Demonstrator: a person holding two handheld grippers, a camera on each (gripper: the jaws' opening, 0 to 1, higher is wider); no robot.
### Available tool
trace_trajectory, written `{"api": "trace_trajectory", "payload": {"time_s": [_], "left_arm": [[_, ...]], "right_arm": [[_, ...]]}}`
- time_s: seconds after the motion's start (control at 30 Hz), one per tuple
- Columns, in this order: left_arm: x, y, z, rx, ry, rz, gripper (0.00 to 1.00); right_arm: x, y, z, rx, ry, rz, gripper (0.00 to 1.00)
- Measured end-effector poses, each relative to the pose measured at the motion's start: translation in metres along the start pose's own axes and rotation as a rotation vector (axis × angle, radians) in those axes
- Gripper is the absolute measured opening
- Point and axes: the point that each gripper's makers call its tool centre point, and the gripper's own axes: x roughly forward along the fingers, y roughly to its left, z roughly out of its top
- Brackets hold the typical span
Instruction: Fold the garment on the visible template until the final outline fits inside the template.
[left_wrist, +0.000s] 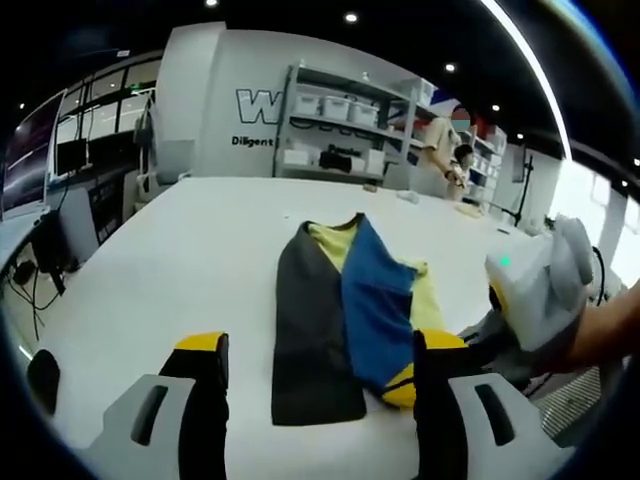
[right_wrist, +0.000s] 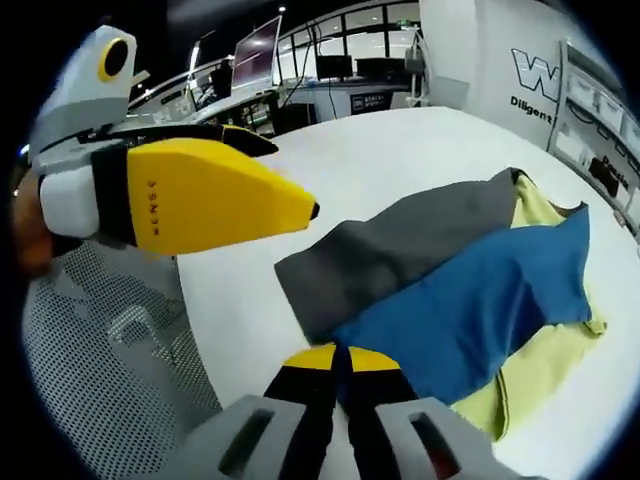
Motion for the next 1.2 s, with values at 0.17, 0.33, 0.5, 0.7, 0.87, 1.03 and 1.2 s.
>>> {"api": "trace_trajectory", "payload": {"time_s": [0.17,0.33,0.5,0.7,0.87,1.03,1.2], "left_arm": [[0.0,-0.001,-0.001,0.008,0.003,-0.003,0.7],[0.0,-0.005,-0.001,0.023,0.006,-0.015,0.69],[0.0,-0.006,0.0,0.028,0.003,-0.018,0.69],[0.001,-0.009,-0.002,0.043,0.01,-0.027,0.69],[0.001,-0.01,-0.003,0.04,0.018,-0.032,0.69],[0.002,-0.012,-0.005,0.043,0.025,-0.041,0.68],[0.002,-0.013,-0.005,0.045,0.028,-0.043,0.67]], "right_arm": [[-0.01,-0.015,0.008,0.024,-0.023,-0.032,0.0],[-0.022,-0.03,0.019,0.037,-0.055,-0.063,0.0],[-0.032,-0.046,0.027,0.054,-0.085,-0.096,0.0],[-0.049,-0.071,0.04,0.083,-0.136,-0.146,0.0],[-0.062,-0.089,0.049,0.115,-0.181,-0.184,0.0],[-0.072,-0.106,0.053,0.14,-0.205,-0.218,0.0],[-0.083,-0.125,0.055,0.164,-0.225,-0.254,0.0]]}}
